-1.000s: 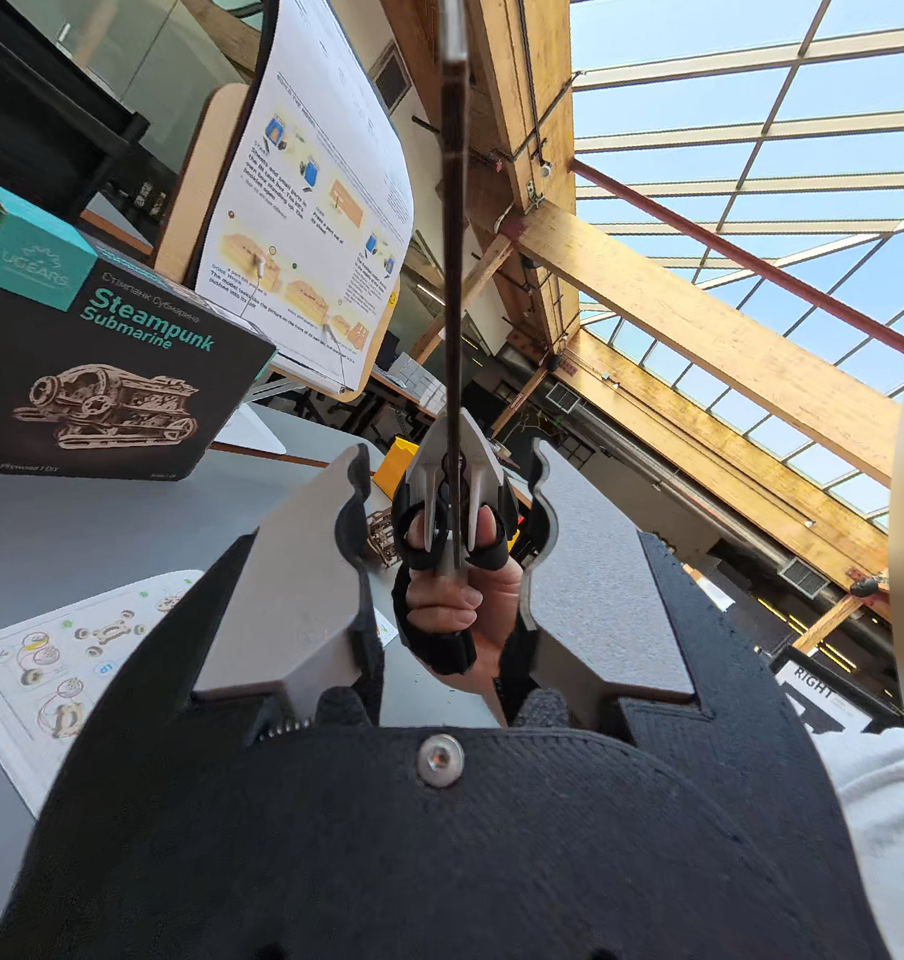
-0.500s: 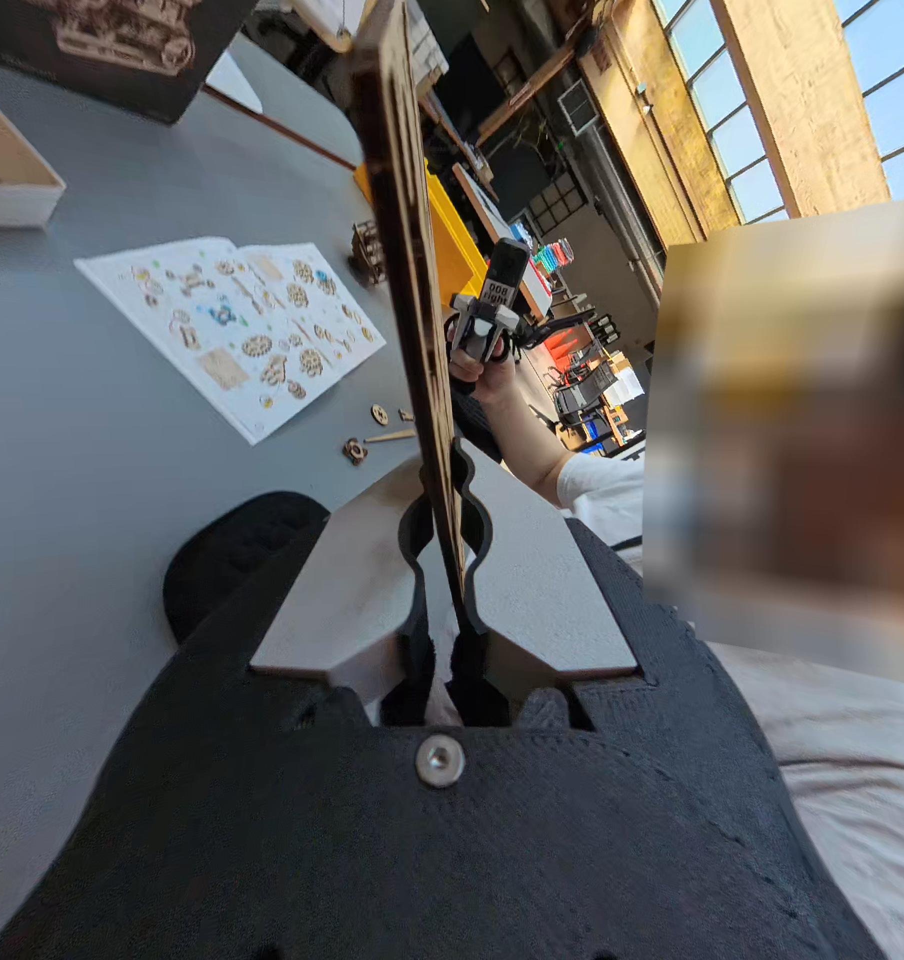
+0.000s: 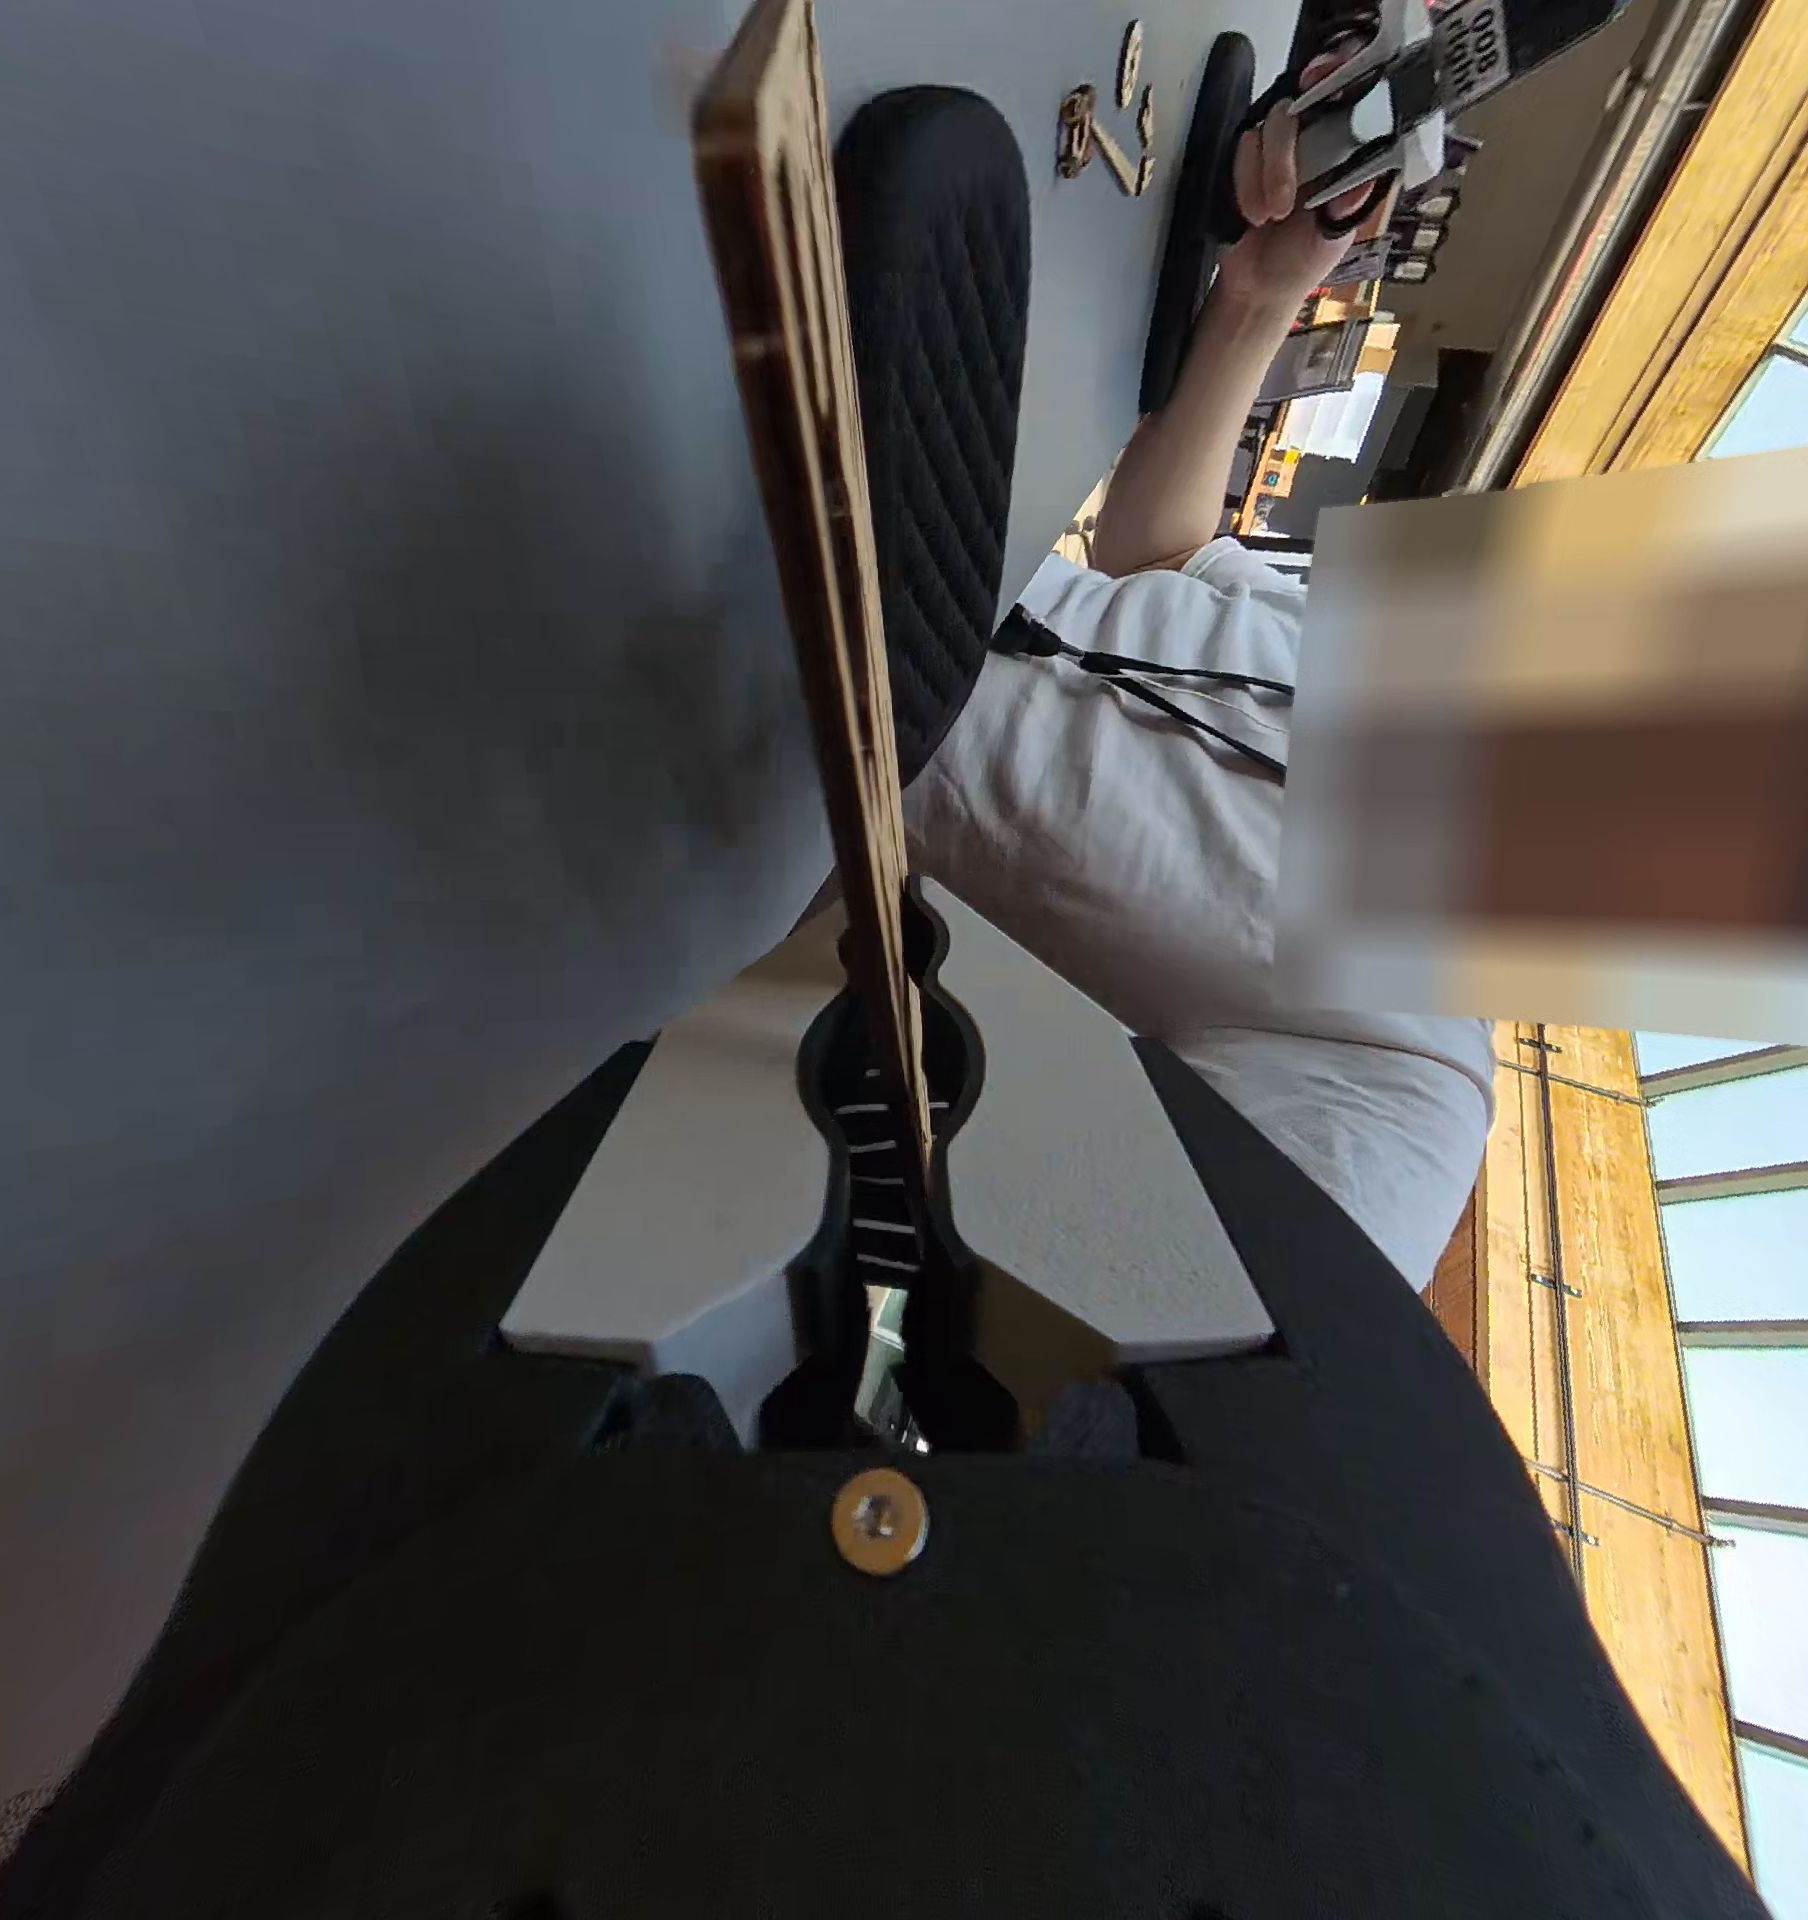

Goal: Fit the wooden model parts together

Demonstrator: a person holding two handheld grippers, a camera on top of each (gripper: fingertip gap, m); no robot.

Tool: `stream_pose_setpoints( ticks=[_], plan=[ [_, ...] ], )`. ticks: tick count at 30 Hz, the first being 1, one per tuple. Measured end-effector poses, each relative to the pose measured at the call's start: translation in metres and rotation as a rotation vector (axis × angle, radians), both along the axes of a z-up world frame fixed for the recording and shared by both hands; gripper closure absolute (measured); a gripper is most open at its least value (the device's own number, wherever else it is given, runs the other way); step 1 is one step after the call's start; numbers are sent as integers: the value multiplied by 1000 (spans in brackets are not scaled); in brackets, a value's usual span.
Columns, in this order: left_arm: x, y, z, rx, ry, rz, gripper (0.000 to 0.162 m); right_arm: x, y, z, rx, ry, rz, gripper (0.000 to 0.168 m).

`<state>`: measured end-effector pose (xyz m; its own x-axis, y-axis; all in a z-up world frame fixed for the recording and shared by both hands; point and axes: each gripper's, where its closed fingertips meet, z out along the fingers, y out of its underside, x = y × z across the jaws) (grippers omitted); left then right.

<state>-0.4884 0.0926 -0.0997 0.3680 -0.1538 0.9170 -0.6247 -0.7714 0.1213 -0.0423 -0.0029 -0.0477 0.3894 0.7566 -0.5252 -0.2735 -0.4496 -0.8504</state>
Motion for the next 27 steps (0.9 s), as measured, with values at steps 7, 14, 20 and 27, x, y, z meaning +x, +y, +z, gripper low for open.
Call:
stream_pose_setpoints(
  ticks=[7,14,20,27],
  plan=[
    [-13,16,-25,72,150,-23,144,-4,-4,0,6,-3,28,147],
    [-28,23,-44,120,283,12,110,-1,-5,2,2,19,28,147],
    [-38,47,-42,307,460,64,94,-6,-6,-6,2,-39,29,147],
    [-46,66,-32,568,599,124,82,-5,-4,-6,27,-67,2,147]
  ],
)
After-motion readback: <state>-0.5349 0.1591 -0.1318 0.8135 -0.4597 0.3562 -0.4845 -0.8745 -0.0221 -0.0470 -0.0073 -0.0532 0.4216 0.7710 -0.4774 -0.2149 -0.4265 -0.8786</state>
